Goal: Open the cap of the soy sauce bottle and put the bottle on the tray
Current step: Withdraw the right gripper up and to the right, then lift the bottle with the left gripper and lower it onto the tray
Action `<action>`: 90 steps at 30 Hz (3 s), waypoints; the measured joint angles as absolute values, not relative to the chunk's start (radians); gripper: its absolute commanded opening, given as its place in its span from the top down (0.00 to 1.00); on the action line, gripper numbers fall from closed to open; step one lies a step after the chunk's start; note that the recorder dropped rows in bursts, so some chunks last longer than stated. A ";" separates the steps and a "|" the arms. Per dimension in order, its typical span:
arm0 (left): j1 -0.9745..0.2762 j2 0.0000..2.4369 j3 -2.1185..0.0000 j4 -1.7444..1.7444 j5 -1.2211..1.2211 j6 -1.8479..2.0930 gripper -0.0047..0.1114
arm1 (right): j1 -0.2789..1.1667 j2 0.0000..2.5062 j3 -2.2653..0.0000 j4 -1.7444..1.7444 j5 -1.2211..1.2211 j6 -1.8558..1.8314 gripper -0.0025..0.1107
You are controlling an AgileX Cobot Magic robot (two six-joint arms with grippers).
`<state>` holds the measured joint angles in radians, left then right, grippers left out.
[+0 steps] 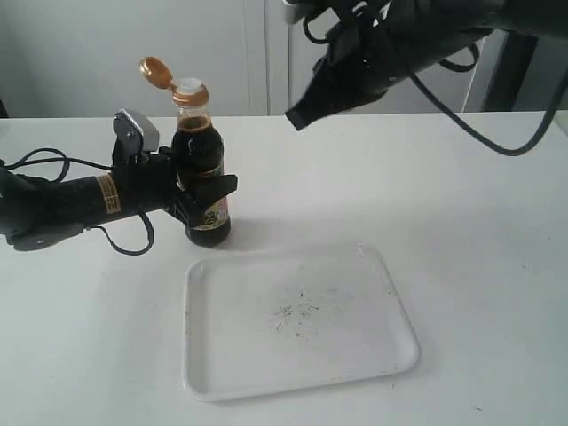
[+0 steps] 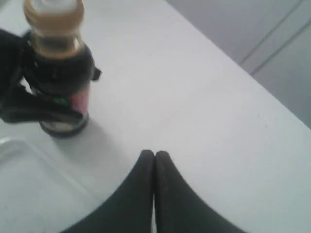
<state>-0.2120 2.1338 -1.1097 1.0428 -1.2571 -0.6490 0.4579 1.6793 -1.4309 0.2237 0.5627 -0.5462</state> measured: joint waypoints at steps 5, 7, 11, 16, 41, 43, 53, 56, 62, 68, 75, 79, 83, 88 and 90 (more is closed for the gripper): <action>-0.212 2.069 -1.102 1.043 -1.146 -0.724 0.96 | 0.335 1.657 -1.422 0.066 0.682 -0.403 0.98; -0.212 2.032 -1.087 1.041 -1.138 -0.730 0.96 | 0.280 1.619 -1.392 0.061 0.684 -0.382 0.98; -0.212 1.968 -1.044 1.034 -1.138 -0.723 0.96 | 0.230 1.567 -1.342 0.057 0.674 -0.374 0.98; -0.212 1.888 -0.972 1.026 -1.138 -0.706 0.96 | 0.184 1.518 -1.269 0.057 0.617 -0.367 0.98; -0.567 1.774 -0.894 0.779 -1.132 -0.627 0.96 | 0.156 1.492 -1.113 0.096 0.558 -0.341 0.98; -0.614 1.774 -0.894 0.757 -1.132 -0.612 0.96 | 0.156 1.492 -1.110 0.112 0.544 -0.339 0.98; -0.664 1.805 -0.864 0.739 -1.134 -0.586 0.96 | 0.156 1.492 -1.110 0.148 0.540 -0.323 0.98; -0.664 1.838 -0.833 0.721 -1.126 -0.551 0.96 | 0.156 1.492 -1.110 0.155 0.538 -0.321 0.98; -0.664 1.879 -0.824 0.682 -1.128 -0.499 0.96 | 0.156 1.492 -1.110 0.157 0.534 -0.321 0.98; -0.664 1.930 -0.824 0.591 -1.124 -0.471 0.96 | 0.156 1.492 -1.110 0.157 0.534 -0.321 0.98; -0.664 1.931 -0.824 0.591 -1.124 -0.455 0.96 | 0.156 1.492 -1.110 0.159 0.534 -0.321 0.98; -0.664 1.931 -0.818 0.596 -1.131 -0.455 0.96 | 0.156 1.492 -1.110 0.159 0.534 -0.321 0.98; -0.664 1.935 -0.803 0.596 -1.155 -0.455 0.96 | 0.156 1.492 -1.110 0.159 0.534 -0.321 0.98; -0.664 1.954 -0.801 0.589 -1.194 -0.457 0.96 | 0.156 1.492 -1.110 0.159 0.535 -0.321 0.98; -0.664 1.963 -0.801 0.585 -1.210 -0.461 0.95 | 0.156 1.492 -1.110 0.159 0.535 -0.321 0.98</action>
<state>-0.6641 1.9633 -0.8014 0.5845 -1.2101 -0.4615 0.1562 1.4921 -1.1104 0.1587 0.5354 -0.3210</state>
